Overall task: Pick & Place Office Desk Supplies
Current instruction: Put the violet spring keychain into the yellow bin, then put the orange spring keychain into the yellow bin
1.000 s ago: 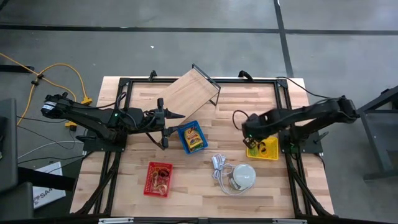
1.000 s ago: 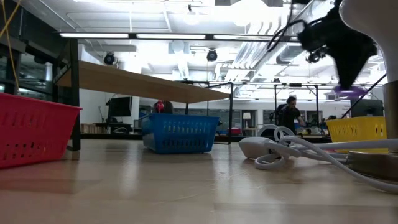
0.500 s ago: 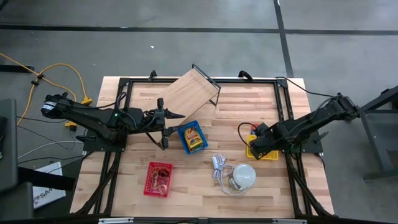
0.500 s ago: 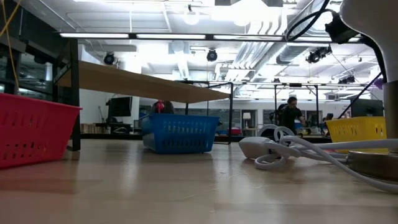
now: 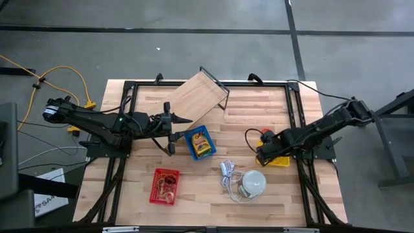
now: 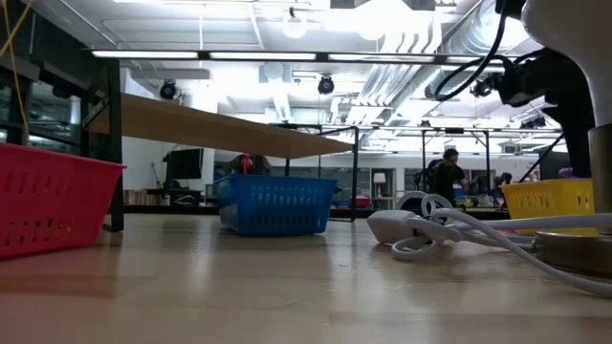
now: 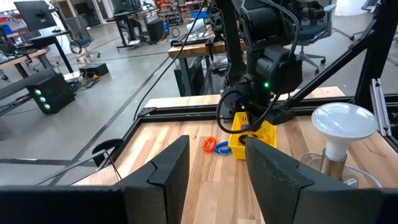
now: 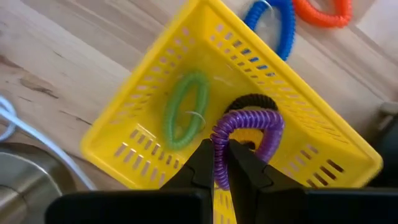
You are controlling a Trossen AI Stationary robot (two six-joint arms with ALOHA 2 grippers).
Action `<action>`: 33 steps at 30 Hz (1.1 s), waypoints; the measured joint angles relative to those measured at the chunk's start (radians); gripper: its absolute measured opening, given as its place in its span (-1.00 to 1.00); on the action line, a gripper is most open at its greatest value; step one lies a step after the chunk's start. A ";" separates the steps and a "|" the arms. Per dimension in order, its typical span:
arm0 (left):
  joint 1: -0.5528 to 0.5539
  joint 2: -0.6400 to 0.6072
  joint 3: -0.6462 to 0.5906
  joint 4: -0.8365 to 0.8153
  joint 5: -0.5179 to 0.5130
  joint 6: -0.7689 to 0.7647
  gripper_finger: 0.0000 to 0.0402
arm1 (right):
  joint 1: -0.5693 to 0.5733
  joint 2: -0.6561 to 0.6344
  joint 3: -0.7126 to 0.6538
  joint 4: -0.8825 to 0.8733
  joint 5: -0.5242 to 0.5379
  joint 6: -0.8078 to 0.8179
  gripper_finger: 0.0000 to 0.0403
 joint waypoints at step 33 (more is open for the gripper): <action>0.000 0.000 0.000 0.000 0.000 0.000 -0.25 | -0.003 0.000 0.000 0.015 0.045 -0.025 -0.45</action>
